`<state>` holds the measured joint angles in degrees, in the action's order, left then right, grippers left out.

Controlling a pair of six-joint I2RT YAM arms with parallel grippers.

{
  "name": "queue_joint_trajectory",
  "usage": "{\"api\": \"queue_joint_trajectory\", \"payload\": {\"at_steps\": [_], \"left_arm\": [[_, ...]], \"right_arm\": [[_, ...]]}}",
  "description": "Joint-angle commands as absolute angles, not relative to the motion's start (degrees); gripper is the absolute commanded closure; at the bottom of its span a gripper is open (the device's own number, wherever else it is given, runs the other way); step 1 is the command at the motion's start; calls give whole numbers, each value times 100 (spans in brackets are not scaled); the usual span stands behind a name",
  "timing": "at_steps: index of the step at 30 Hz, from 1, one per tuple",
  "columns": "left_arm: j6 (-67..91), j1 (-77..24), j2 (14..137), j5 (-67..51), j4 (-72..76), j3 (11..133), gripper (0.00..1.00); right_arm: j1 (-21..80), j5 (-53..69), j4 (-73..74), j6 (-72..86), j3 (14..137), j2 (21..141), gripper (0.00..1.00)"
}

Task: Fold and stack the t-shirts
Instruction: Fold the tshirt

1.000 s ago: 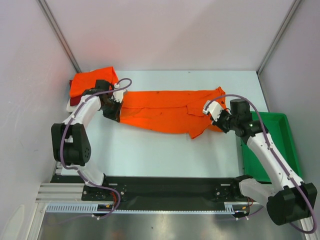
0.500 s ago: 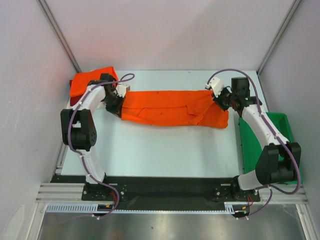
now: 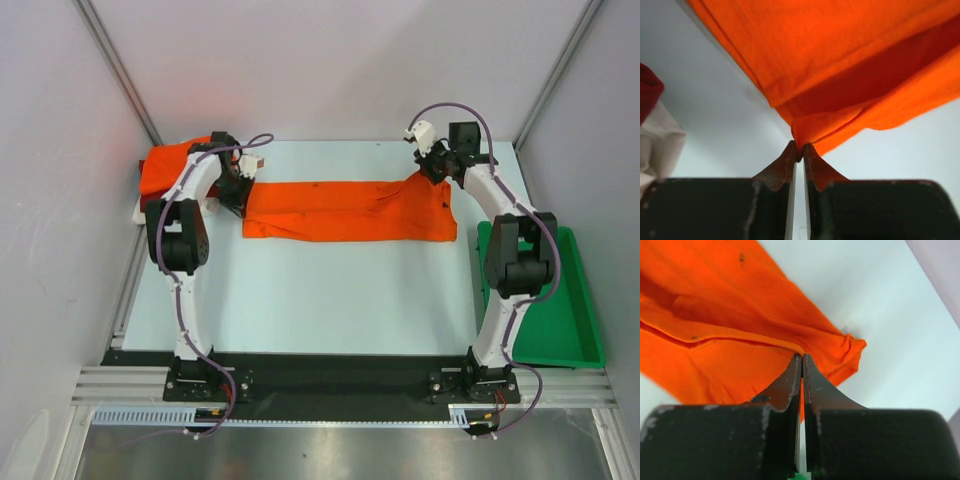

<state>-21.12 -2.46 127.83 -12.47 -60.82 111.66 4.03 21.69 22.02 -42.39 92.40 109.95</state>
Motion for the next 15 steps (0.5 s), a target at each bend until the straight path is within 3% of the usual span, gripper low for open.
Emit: {"api": "queue_joint_trajectory", "payload": {"at_steps": [1,2,4,5,8,15], "left_arm": [[-2145,-229,12894,-853,-6118,11680,85],[-2075,-229,12824,-792,-6013,11707,64],[-2039,-246,12482,-616,-5846,11628,43],[-2065,-255,12367,-554,-5732,11584,41],[-2048,-281,11963,-536,-5617,11374,41],[-2162,-483,11303,-606,-5037,9916,45]], "right_arm": [[378,1900,1594,-3842,9676,11390,100],[378,1777,1486,-3702,9781,11443,94],[395,1399,1233,-3517,9791,11374,72],[378,1276,1135,-3394,9739,11286,62],[387,976,967,-3165,9405,10899,55],[597,1256,1178,-3155,8632,10520,52]]}}
